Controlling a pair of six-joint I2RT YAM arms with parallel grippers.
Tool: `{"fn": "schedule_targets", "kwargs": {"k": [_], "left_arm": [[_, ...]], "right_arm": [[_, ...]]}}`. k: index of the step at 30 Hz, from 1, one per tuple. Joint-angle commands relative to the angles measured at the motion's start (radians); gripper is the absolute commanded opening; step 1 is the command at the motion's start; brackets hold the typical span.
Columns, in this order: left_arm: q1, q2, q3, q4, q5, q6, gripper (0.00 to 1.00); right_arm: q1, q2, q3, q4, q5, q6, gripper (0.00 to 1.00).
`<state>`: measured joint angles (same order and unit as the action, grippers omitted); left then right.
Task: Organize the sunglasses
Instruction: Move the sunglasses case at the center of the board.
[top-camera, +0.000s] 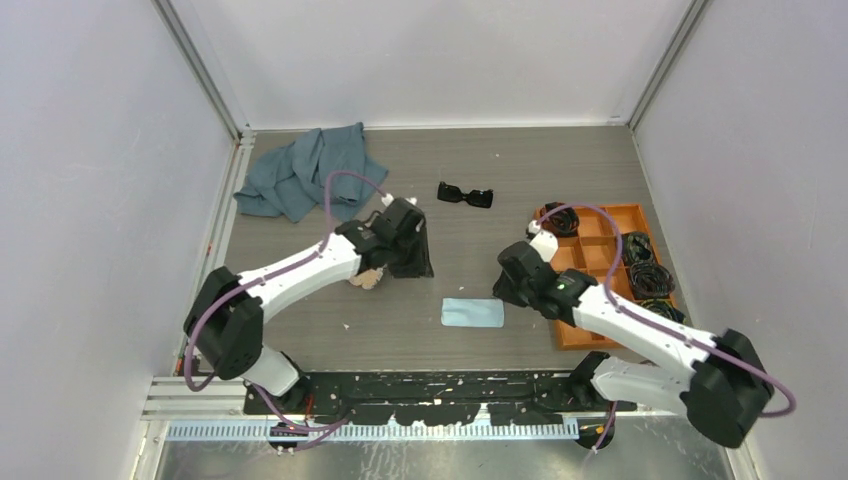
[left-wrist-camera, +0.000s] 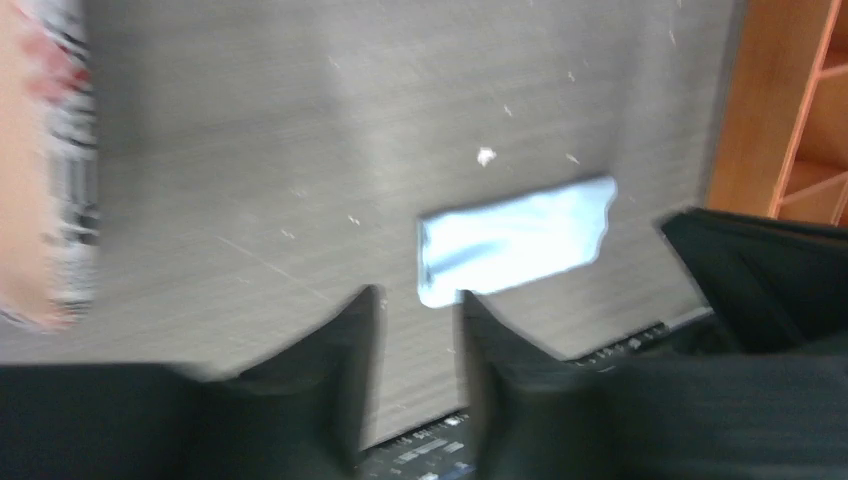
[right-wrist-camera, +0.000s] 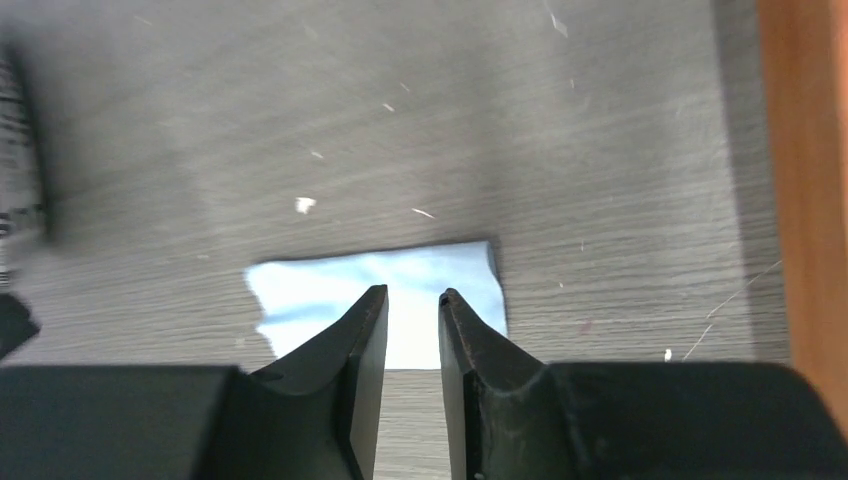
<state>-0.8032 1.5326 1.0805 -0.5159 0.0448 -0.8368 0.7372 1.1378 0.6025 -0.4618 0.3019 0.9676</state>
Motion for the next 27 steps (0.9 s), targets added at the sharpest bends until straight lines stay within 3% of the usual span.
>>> {"fn": "schedule_targets", "kwargs": {"k": [1,2,3,10,18,27], "left_arm": [[0.106,-0.043,0.094,-0.151,-0.109,0.091,0.50],[0.138,-0.038,0.111,-0.186,-0.112,0.110,0.62],[0.170,-0.031,0.126,-0.205,-0.112,0.128,0.65],[0.307,0.063,0.153,-0.163,-0.058,0.205,0.66],[0.311,0.261,0.259,-0.154,0.102,0.267,0.66],[0.238,0.217,0.175,-0.089,0.248,0.300,0.63]], "right_arm": [[-0.007,-0.136,0.091,-0.111,0.134,-0.045,0.34],[-0.007,-0.145,0.095,-0.128,0.144,-0.047,0.35],[-0.007,-0.150,0.097,-0.143,0.150,-0.048,0.35],[-0.006,-0.194,0.022,-0.123,0.108,0.010,0.35],[-0.007,-0.201,0.029,-0.151,0.103,0.015,0.35],[-0.007,-0.199,0.024,-0.146,0.113,-0.006,0.37]]}}
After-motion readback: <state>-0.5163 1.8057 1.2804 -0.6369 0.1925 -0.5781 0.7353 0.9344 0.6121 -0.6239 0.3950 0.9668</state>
